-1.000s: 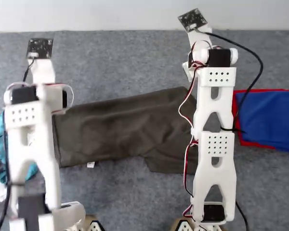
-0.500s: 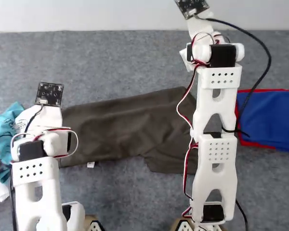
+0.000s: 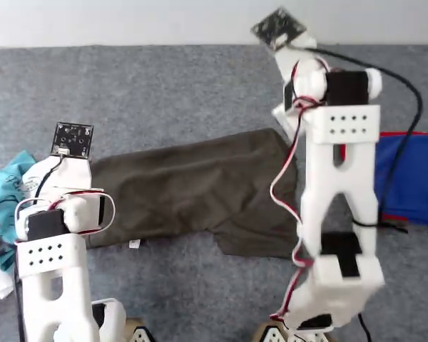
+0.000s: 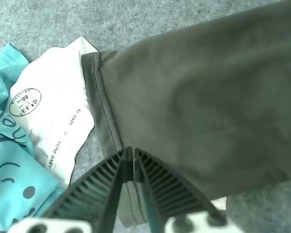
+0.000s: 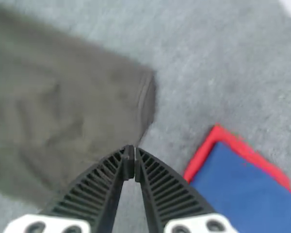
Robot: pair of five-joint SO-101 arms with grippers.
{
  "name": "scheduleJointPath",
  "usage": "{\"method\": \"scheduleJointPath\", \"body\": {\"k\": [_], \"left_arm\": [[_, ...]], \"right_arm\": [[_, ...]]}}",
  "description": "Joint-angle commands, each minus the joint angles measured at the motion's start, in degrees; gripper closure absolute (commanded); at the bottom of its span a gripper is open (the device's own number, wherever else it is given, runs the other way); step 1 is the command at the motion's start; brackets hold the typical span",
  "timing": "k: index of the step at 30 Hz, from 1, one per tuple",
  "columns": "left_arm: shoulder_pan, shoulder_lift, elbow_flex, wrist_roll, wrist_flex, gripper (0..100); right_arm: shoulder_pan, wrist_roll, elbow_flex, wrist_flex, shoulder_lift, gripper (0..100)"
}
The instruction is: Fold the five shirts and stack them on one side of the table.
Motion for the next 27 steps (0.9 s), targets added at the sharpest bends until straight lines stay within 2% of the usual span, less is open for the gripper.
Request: {"method": "scheduleJointPath", "body": {"k": [1,5,11,16,20,22,27], "left_arm": [[0.0,-1.0,-0.4,-0.5,-0.6,98],[-0.1,-1.0,-0.4,-0.6,-0.6,98],[-0.2,-1.0,-0.4,-3.2,-0.6,98],[-0.2,-1.0,-0.4,-3.3,-0.6,98],[-0.3,-1.1,-0.4,-3.3,-0.6,98],[-0.3,-1.2,-0.4,-3.1,-0.6,98],[-0.3,-1.0,-0.4,-3.1,-0.6,98]], "right_arm": [[-0.3,4.9,10.3,2.4,-10.3,99.0],[-0.5,9.9,19.3,2.2,-16.6,99.0],[-0.2,11.4,28.4,2.3,-24.7,99.0],[-2.1,22.4,41.8,2.3,-33.7,99.0],[-3.2,24.1,51.3,2.3,-41.8,98.7],[-3.2,24.1,55.1,2.3,-44.5,95.4],[-3.6,27.3,63.6,2.4,-46.0,79.1]]}}
